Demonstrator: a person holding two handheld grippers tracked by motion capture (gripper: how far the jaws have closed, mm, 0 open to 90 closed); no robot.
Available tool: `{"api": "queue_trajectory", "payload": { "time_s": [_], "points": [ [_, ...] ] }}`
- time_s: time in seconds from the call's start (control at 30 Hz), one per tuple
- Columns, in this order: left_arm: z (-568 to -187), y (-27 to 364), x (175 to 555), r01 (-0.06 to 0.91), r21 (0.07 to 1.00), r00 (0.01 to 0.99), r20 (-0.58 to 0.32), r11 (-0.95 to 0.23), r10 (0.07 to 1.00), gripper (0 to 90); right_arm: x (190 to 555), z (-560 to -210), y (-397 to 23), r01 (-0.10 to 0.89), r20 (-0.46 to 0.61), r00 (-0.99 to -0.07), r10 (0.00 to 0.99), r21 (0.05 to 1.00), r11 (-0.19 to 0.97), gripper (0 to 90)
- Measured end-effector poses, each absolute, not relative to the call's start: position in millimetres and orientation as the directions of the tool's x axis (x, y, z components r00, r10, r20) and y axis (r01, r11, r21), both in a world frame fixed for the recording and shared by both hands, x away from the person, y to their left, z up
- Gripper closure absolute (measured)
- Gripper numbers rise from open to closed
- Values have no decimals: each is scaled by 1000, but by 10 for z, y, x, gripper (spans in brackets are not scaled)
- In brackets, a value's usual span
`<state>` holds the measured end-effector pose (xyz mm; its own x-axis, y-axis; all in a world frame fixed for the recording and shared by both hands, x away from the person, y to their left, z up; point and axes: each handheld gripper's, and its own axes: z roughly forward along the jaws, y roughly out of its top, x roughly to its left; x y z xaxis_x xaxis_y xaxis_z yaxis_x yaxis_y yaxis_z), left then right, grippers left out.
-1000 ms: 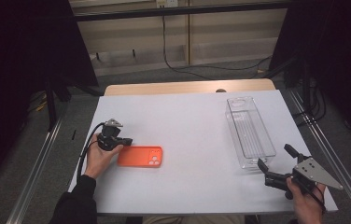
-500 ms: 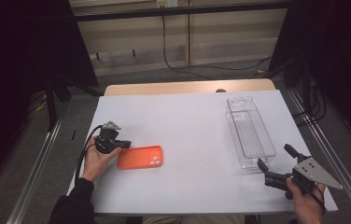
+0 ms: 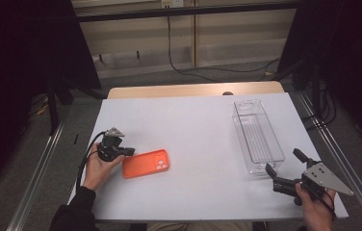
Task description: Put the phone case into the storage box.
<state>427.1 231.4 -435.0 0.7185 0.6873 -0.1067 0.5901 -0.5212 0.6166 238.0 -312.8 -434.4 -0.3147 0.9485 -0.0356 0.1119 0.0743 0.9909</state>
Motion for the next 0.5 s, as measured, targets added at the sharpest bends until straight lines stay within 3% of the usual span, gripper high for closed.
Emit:
{"api": "queue_trajectory", "payload": {
  "time_s": [0.5],
  "points": [
    [-4339,2329,4171,587,614,729,-116,-528,675,900,2382,-4345,-3128,112,-39,-314,949,991,78,0]
  ]
}}
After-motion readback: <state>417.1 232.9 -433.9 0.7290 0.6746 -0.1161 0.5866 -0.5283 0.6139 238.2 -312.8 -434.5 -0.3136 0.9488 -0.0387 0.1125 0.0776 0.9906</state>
